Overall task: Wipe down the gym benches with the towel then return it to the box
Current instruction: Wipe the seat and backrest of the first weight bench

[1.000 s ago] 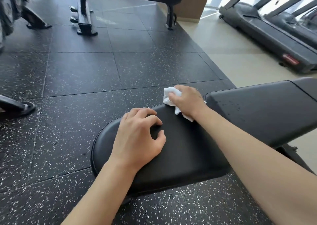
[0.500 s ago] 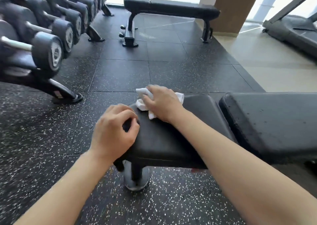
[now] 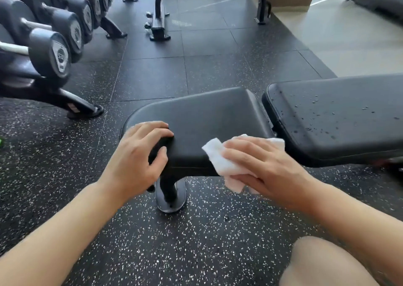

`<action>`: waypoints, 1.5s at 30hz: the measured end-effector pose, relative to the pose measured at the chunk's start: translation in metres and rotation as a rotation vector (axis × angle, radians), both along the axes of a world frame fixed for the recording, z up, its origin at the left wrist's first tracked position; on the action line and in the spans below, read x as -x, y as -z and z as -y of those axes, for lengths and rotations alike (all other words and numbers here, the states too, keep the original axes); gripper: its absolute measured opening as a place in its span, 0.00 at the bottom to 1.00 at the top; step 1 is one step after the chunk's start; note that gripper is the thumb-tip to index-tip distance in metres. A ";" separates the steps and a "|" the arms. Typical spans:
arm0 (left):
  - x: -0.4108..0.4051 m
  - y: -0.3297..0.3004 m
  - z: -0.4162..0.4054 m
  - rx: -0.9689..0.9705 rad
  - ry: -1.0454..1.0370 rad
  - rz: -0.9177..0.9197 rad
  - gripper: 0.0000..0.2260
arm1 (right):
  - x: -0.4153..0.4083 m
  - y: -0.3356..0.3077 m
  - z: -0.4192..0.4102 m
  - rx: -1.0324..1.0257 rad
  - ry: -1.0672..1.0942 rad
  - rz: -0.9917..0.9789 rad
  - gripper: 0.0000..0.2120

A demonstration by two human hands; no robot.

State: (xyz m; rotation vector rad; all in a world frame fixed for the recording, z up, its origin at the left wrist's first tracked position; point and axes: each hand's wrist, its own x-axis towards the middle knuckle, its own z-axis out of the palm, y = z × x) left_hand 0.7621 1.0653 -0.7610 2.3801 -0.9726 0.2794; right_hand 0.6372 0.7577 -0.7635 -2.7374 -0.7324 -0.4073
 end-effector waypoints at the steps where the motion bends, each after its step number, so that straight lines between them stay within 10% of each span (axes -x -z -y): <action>1: 0.002 0.002 0.005 -0.023 -0.004 0.018 0.16 | 0.008 0.002 0.017 0.006 0.009 0.008 0.22; 13: -0.001 0.017 0.015 0.013 -0.123 0.215 0.18 | 0.014 0.025 0.000 0.094 0.088 0.129 0.26; 21: -0.021 -0.004 -0.001 0.106 -0.125 -0.014 0.15 | -0.030 0.013 -0.101 0.119 0.132 0.157 0.28; 33: -0.020 -0.003 -0.013 0.051 -0.064 -0.093 0.15 | -0.006 -0.026 -0.022 -0.008 0.100 -0.232 0.29; 45: -0.012 -0.014 -0.038 0.100 -0.078 -0.206 0.23 | -0.043 -0.001 -0.152 0.117 0.070 0.014 0.28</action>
